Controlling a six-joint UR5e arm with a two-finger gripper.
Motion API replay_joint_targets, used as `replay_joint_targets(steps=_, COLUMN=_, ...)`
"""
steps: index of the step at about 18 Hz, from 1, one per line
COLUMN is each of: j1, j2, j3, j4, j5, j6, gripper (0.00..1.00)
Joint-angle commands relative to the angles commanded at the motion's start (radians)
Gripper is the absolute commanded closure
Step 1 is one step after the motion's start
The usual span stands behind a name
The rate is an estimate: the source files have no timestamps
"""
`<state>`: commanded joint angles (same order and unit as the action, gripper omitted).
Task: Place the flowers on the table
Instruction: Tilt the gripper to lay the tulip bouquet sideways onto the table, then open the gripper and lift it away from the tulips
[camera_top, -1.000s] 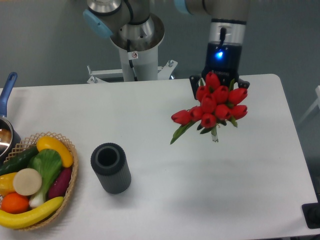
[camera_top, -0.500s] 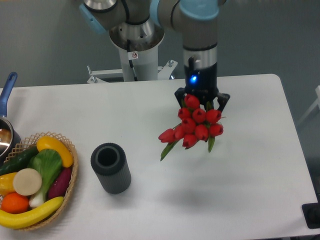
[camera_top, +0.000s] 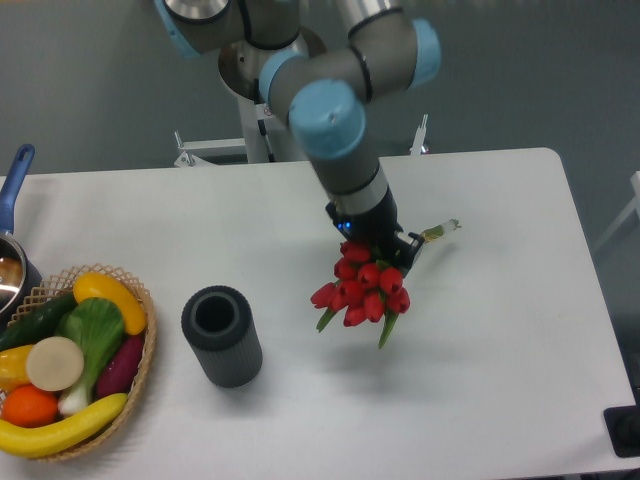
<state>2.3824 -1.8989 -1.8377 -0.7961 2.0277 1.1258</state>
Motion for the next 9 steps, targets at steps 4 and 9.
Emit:
replay_joint_targets(steps=4, j1=-0.012, j2=-0.06, j3=0.003, j4=0.002, j5=0.026, j6=0.038, gripper=0.55)
replay_joint_targets(steps=9, j1=-0.015, j2=-0.107, j3=0.012, j4=0.002, j5=0.003, j6=0.042, gripper=0.55)
